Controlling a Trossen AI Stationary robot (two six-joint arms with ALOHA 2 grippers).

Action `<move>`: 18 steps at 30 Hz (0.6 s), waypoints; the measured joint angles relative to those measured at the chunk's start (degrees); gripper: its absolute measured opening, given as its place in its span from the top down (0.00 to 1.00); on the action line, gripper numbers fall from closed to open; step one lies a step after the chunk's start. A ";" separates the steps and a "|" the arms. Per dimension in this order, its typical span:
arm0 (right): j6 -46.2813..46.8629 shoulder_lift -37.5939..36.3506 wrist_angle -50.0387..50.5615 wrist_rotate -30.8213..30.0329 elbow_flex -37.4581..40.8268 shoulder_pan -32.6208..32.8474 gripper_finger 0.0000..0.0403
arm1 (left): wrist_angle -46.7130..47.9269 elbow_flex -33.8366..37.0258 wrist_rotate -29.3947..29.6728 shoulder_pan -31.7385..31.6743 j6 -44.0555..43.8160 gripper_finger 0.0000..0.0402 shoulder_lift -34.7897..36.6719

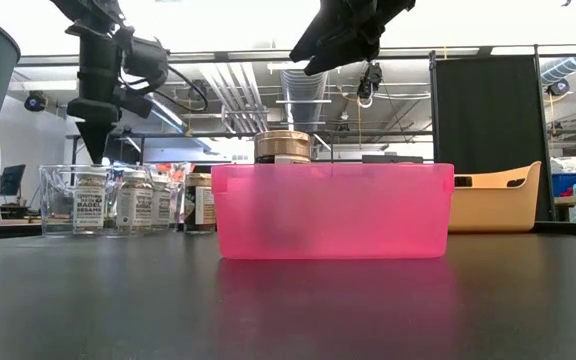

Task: Sort spices by type
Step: Put the white seasoning bottle into the transparent bin

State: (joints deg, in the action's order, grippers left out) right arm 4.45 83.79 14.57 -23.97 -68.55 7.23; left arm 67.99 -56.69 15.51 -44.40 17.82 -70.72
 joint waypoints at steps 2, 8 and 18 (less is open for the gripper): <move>0.00 0.00 0.00 0.00 -0.01 -0.01 0.23 | 0.00 0.00 0.02 0.00 0.74 1.00 0.63; 0.00 0.00 0.00 0.00 0.00 0.00 0.24 | 2.76 -1.08 0.09 0.07 0.09 1.00 1.95; 0.01 0.00 -0.07 0.00 0.00 -0.01 0.26 | 6.15 -0.26 -1.10 0.09 -2.99 1.00 1.78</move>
State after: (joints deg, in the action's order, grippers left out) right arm 4.46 83.79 14.50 -23.97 -68.55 7.22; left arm 74.13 -56.95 14.41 -44.31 14.83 -68.94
